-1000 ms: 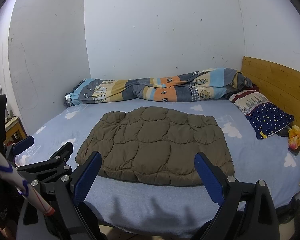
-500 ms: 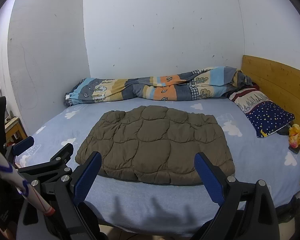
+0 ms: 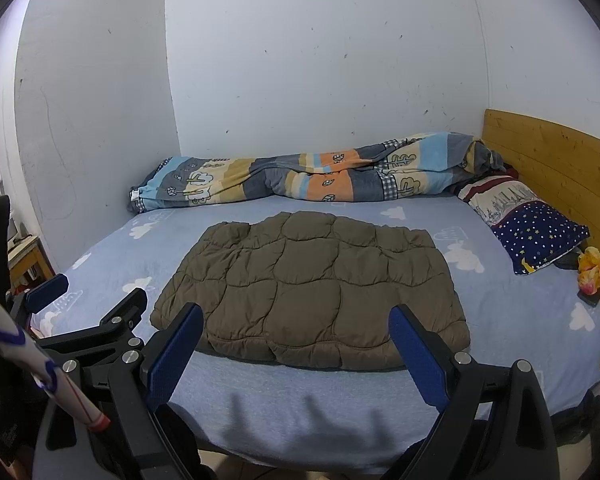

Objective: Fold large clothes

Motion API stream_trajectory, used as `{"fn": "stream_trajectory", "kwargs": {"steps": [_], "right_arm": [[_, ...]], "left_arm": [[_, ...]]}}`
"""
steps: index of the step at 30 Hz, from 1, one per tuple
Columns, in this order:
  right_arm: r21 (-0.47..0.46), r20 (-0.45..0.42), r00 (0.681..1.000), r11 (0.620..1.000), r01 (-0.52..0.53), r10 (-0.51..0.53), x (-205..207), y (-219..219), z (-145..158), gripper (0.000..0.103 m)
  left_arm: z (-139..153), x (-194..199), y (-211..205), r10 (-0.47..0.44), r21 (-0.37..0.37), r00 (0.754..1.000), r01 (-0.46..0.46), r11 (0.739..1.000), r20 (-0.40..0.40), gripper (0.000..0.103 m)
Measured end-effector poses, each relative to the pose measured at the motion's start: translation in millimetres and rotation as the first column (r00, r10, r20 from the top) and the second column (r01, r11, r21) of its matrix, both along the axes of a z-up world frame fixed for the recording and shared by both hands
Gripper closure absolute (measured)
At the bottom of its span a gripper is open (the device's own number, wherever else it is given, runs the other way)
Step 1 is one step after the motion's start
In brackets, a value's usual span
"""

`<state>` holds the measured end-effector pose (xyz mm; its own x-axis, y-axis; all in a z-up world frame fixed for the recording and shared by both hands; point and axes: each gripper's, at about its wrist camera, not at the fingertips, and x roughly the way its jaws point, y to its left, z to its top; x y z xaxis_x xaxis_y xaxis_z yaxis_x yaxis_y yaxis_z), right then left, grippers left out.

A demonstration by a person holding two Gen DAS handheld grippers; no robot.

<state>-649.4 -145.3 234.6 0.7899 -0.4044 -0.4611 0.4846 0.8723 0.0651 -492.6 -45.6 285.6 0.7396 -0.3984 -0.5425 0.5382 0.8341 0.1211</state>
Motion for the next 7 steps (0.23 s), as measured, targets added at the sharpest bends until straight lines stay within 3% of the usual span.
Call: {"fn": "stream_trajectory", "kwargs": {"steps": [7], "right_arm": [[0.009, 0.001, 1.000, 1.000, 0.006, -0.006, 1.8, -1.7, 0.6, 0.007]], "left_arm": [[0.3, 3.2, 4.7, 0.007, -0.025, 1.000, -0.007, 1.000, -0.004, 0.006]]}}
